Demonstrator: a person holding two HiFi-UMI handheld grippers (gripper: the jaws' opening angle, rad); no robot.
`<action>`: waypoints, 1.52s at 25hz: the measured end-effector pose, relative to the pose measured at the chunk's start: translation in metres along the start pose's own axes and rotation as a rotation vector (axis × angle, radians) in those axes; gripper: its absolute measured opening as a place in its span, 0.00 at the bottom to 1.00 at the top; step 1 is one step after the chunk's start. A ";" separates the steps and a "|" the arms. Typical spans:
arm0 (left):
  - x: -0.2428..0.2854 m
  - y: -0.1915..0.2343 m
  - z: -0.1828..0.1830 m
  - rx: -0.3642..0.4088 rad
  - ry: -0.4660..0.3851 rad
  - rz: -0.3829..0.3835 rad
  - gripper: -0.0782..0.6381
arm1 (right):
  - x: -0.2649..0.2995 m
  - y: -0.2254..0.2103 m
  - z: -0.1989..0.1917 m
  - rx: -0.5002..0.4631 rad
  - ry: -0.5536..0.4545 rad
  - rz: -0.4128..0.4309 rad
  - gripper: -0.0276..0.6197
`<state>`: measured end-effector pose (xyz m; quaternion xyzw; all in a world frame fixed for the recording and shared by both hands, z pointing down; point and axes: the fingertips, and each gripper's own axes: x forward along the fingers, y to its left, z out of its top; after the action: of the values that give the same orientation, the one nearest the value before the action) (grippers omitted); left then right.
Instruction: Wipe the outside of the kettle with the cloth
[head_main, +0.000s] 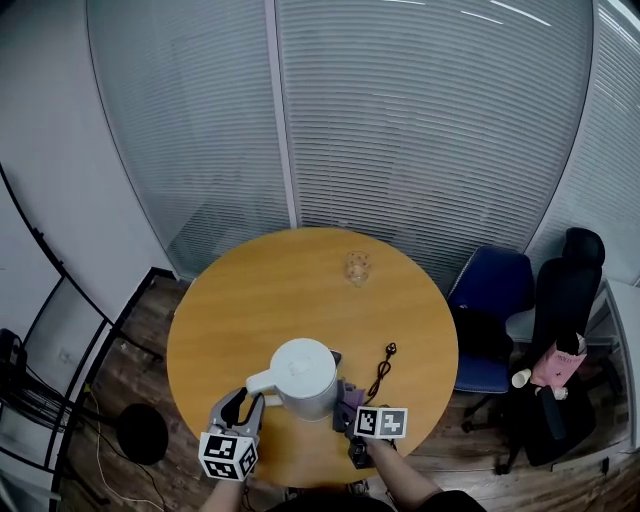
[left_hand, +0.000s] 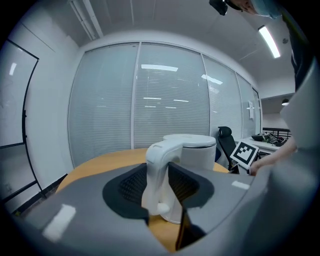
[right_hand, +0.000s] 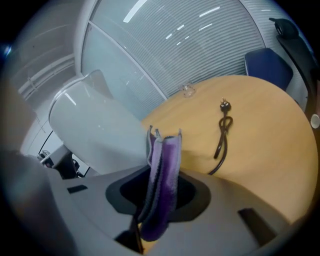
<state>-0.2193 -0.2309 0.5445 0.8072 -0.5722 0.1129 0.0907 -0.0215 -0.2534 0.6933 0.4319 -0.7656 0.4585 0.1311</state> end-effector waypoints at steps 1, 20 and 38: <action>0.001 0.002 0.000 0.001 0.002 0.005 0.31 | 0.004 -0.002 -0.005 0.000 0.018 -0.005 0.20; 0.038 0.030 0.010 0.025 0.007 -0.008 0.28 | -0.029 0.019 0.030 0.023 -0.098 0.085 0.20; 0.070 0.038 0.016 0.004 0.025 -0.040 0.26 | -0.090 0.083 0.100 0.206 -0.297 0.367 0.20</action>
<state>-0.2316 -0.3109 0.5500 0.8172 -0.5545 0.1224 0.0985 -0.0134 -0.2693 0.5356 0.3592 -0.7914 0.4816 -0.1128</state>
